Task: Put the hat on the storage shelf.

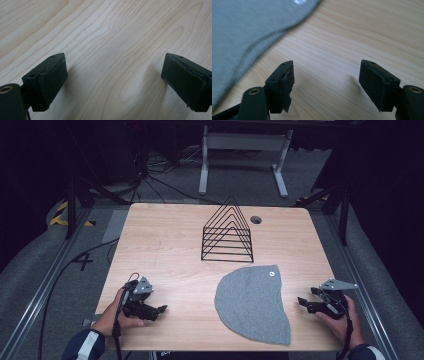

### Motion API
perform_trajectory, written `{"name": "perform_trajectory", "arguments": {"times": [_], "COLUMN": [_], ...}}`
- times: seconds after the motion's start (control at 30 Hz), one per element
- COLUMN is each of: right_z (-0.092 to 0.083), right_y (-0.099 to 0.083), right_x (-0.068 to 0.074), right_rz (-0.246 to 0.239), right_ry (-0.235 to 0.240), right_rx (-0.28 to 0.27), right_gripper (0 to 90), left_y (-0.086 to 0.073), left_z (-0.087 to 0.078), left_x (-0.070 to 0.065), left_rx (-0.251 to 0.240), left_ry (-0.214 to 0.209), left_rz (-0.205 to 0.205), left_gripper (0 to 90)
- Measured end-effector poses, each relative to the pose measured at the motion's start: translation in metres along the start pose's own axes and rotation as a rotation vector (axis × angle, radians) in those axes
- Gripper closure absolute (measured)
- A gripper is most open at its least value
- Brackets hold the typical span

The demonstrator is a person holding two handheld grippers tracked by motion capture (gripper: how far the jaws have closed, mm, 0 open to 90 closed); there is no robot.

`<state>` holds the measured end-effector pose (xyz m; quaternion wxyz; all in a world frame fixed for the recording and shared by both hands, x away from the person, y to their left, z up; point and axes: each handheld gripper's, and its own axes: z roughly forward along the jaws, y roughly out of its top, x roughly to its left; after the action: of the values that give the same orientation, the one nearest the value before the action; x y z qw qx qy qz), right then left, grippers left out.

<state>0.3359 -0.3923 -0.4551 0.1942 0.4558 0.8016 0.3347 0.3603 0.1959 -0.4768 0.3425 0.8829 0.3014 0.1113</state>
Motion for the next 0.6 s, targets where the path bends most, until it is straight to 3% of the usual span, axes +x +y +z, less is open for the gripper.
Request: {"name": "perform_trajectory", "arguments": {"times": [0.07, 0.2, 0.27, 0.33, 0.47, 0.6], "right_z": [0.001, 0.005, 0.009, 0.014, 0.025, 0.039], "right_y": [0.007, 0.022, 0.029, 0.035, 0.04, 0.043], "right_x": [0.003, 0.022, 0.034, 0.048, 0.074, 0.096], "right_rz": [-0.021, -0.154, -0.195, -0.252, -0.324, -0.372], "right_ry": [0.051, 0.094, 0.149, 0.201, 0.275, 0.313], "right_rx": [-0.03, -0.021, -0.03, -0.016, 0.021, 0.066], "right_gripper": [39.5, 56.0, 61.9, 68.6, 77.9, 81.8], "left_y": [0.007, 0.023, 0.033, 0.043, 0.065, 0.085], "left_z": [0.004, 0.011, 0.015, 0.017, 0.029, 0.041], "left_x": [-0.005, -0.015, -0.022, -0.028, -0.051, -0.078], "left_rx": [-0.003, -0.034, -0.064, -0.088, -0.109, -0.12], "left_ry": [-0.03, -0.08, -0.112, -0.125, -0.174, -0.227], "left_rz": [0.026, 0.065, 0.075, 0.11, 0.171, 0.245], "left_gripper": [16.1, 24.5, 26.7, 29.3, 32.1, 34.4]}}
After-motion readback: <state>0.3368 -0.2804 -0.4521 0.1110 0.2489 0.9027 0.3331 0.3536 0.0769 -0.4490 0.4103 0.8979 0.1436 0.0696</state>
